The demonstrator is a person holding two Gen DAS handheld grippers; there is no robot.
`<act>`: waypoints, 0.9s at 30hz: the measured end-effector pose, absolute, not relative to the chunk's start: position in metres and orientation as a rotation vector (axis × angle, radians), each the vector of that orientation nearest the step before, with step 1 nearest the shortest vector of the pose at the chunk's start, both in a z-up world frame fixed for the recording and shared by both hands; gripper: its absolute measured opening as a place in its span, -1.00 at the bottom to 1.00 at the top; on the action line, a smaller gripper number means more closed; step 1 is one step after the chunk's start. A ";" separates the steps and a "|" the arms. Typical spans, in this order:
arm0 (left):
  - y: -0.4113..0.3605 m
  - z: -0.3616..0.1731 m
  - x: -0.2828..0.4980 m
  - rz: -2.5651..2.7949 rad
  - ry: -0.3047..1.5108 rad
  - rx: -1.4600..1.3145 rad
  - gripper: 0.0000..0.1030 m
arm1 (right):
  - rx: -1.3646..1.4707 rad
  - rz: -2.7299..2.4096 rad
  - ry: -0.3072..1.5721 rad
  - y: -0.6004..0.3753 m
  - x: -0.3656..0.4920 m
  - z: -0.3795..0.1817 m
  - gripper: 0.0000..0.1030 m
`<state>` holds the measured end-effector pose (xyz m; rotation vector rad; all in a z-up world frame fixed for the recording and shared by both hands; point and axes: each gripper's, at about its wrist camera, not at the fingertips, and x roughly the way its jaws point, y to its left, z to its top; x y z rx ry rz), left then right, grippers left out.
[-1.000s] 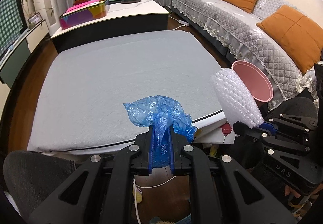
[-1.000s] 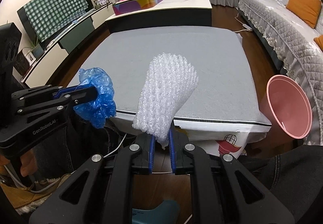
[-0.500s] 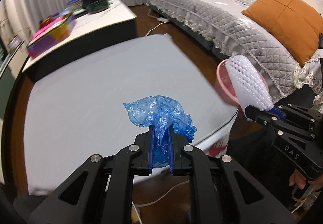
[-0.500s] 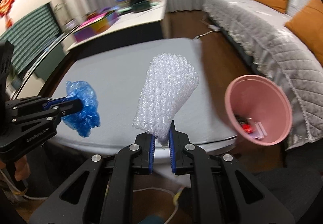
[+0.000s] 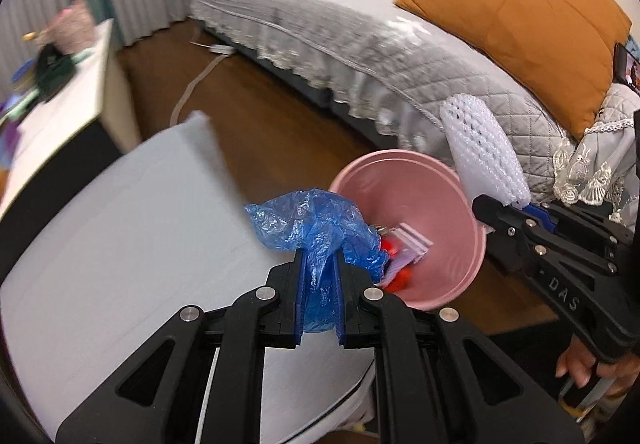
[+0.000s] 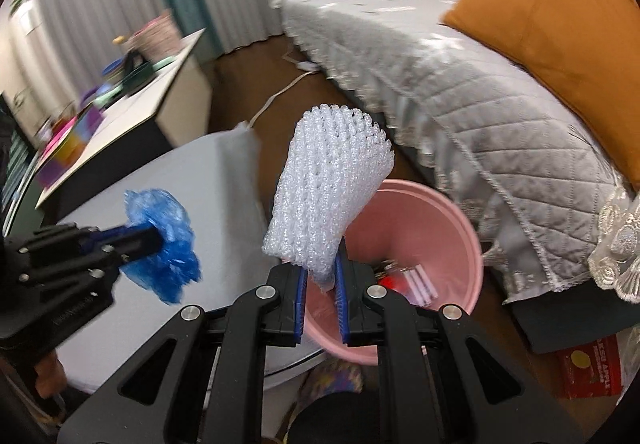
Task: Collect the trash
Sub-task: 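Carry the blue bag and bubble wrap over the pink wastebasket with both tools, then open both tools to drop the bag and bubble wrap into the wastebasket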
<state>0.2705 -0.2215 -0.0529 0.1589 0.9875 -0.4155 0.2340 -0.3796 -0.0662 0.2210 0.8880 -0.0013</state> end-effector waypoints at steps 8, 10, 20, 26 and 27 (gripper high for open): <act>-0.284 -0.087 0.310 -0.504 1.051 0.171 -0.78 | 0.289 -0.063 0.987 -0.414 0.252 -0.105 -0.73; -0.291 -0.094 0.317 -0.505 1.067 0.174 -0.78 | 0.309 -0.076 1.023 -0.420 0.259 -0.116 -0.72; -0.317 -0.140 0.346 -0.441 1.155 0.211 0.39 | 0.352 -0.162 1.153 -0.443 0.278 -0.151 -0.05; -0.309 -0.148 0.345 -0.357 1.132 0.259 0.58 | 0.344 -0.187 1.156 -0.444 0.278 -0.153 0.65; -0.307 -0.147 0.345 -0.354 1.128 0.261 0.58 | 0.341 -0.183 1.152 -0.443 0.278 -0.152 0.67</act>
